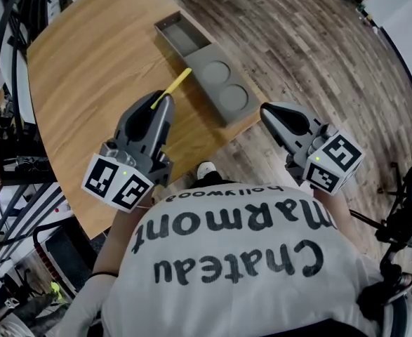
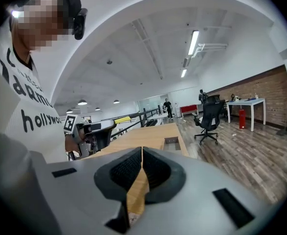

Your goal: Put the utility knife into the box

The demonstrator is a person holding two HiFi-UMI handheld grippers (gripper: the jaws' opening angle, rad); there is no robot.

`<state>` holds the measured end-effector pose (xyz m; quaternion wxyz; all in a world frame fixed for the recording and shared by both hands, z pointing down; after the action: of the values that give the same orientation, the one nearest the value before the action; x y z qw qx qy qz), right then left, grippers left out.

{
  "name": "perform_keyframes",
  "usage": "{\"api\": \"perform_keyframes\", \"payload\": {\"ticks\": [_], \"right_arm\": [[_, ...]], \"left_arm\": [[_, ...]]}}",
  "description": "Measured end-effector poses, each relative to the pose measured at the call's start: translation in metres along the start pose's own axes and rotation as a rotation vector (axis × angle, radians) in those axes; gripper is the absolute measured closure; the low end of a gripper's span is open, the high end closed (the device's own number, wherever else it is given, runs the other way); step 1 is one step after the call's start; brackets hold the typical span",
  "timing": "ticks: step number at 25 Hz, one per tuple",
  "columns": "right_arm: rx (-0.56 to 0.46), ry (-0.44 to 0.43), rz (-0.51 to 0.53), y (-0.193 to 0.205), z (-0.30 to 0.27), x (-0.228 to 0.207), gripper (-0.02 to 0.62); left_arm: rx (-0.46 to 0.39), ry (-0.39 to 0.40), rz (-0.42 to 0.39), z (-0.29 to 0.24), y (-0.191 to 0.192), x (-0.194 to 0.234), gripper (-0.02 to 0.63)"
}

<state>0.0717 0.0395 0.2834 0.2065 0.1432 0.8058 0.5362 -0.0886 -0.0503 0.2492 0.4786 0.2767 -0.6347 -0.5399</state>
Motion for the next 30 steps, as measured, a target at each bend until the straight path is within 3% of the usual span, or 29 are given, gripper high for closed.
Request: {"api": "perform_keyframes", "payload": {"ticks": [7, 12, 20, 26, 30], "right_arm": [[0.031, 0.089, -0.149, -0.002, -0.023, -0.031, 0.584], [0.06, 0.107, -0.177, 0.003, -0.031, -0.04, 0.584], [-0.065, -0.002, -0.179, -0.033, -0.084, -0.037, 0.584], [0.05, -0.012, -0.143, -0.015, -0.096, -0.053, 0.584], [0.062, -0.073, -0.164, -0.015, -0.113, -0.061, 0.584]], "left_arm": [[0.032, 0.014, 0.018, -0.009, 0.0, 0.026, 0.557], [0.045, 0.017, 0.008, -0.011, 0.004, 0.029, 0.557], [0.063, 0.016, 0.037, -0.018, 0.007, 0.071, 0.557], [0.07, -0.026, 0.054, -0.023, 0.019, 0.076, 0.557], [0.063, -0.082, 0.054, -0.024, 0.022, 0.086, 0.557]]}}
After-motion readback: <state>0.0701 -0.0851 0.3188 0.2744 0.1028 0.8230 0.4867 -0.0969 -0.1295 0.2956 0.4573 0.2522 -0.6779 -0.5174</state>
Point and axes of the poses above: the fingertips, and each gripper's own axes: z backward along the fingers, x to its left, y out of its underside, the point moved 1 cm from there along z, backward along the fingers, and after that the axes turned 4 degrees about x, right-handed, at the moved point
